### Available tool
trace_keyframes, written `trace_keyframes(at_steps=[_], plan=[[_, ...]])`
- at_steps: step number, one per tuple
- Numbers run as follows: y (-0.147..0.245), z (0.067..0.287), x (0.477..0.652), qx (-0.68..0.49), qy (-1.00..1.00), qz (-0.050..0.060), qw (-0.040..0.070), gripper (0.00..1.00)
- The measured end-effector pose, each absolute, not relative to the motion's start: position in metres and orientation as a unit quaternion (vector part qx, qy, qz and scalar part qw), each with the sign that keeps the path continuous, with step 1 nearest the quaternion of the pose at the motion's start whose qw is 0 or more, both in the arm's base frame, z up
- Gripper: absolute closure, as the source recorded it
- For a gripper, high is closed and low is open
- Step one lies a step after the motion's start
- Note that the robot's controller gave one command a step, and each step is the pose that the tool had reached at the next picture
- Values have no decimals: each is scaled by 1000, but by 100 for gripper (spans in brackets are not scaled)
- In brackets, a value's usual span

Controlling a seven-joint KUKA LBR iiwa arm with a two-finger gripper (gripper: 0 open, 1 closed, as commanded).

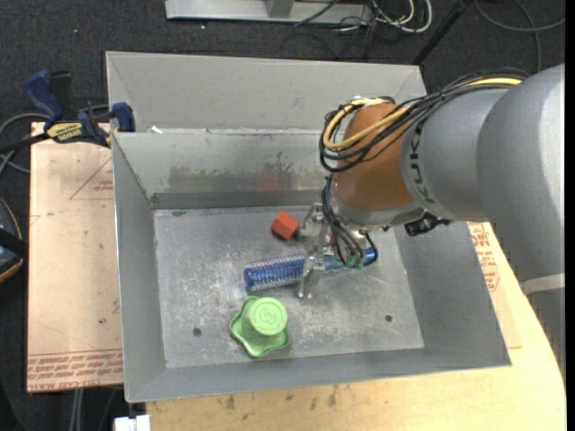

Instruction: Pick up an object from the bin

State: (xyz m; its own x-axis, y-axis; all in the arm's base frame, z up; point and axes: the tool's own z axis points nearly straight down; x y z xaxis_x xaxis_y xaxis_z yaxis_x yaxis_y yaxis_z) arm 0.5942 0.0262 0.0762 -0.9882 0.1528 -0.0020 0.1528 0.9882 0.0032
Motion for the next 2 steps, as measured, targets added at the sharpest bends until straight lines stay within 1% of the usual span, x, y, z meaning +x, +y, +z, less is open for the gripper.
trace_keyframes(at_steps=[1, 2], plan=[[27, 79, 596, 76, 997, 1, 2, 0], [28, 82, 598, 76, 997, 2, 6, 100]])
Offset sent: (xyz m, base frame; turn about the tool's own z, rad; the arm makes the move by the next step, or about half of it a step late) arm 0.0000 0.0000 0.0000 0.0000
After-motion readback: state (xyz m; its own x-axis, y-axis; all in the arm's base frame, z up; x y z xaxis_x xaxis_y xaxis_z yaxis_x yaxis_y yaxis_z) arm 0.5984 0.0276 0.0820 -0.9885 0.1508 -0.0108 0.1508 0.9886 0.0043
